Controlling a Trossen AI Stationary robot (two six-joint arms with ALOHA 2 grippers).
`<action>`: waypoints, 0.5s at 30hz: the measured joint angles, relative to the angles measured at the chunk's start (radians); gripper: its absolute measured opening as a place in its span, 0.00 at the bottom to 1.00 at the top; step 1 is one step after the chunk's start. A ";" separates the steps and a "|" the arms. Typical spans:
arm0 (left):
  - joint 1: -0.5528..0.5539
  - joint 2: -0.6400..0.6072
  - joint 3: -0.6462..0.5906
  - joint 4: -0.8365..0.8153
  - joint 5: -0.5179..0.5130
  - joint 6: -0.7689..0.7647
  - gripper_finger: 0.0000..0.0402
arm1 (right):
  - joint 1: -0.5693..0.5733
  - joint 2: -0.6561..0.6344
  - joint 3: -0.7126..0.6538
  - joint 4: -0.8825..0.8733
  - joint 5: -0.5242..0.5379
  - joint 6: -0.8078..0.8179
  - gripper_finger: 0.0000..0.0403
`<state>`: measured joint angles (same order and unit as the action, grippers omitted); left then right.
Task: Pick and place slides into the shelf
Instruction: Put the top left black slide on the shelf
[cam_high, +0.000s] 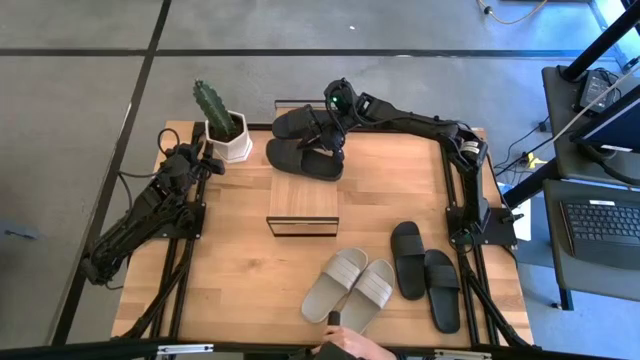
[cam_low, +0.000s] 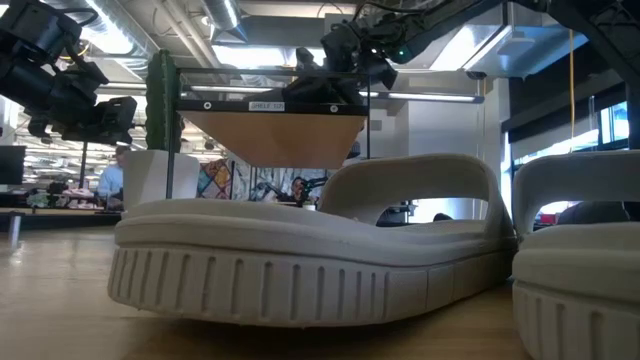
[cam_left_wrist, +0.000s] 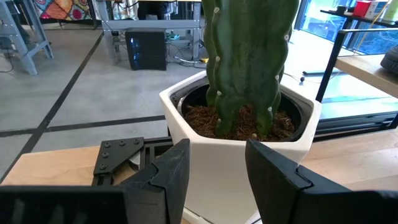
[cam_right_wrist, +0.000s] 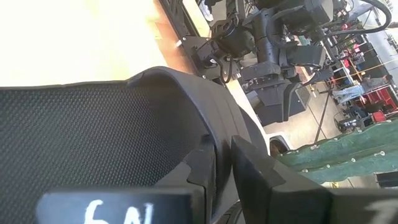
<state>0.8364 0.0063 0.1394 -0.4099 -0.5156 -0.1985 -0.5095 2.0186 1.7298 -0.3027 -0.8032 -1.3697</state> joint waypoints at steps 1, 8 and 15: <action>0.000 0.000 0.000 0.000 0.000 0.000 0.37 | 0.000 0.000 0.000 -0.001 0.000 0.000 0.15; 0.000 0.000 0.000 0.000 0.000 0.000 0.37 | 0.000 0.000 0.000 -0.006 0.000 0.010 0.20; 0.000 0.000 0.000 0.000 0.000 0.000 0.37 | 0.000 0.000 0.000 -0.005 0.000 0.029 0.26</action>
<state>0.8364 0.0065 0.1394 -0.4099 -0.5156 -0.1986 -0.5096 2.0186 1.7298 -0.3074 -0.8031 -1.3405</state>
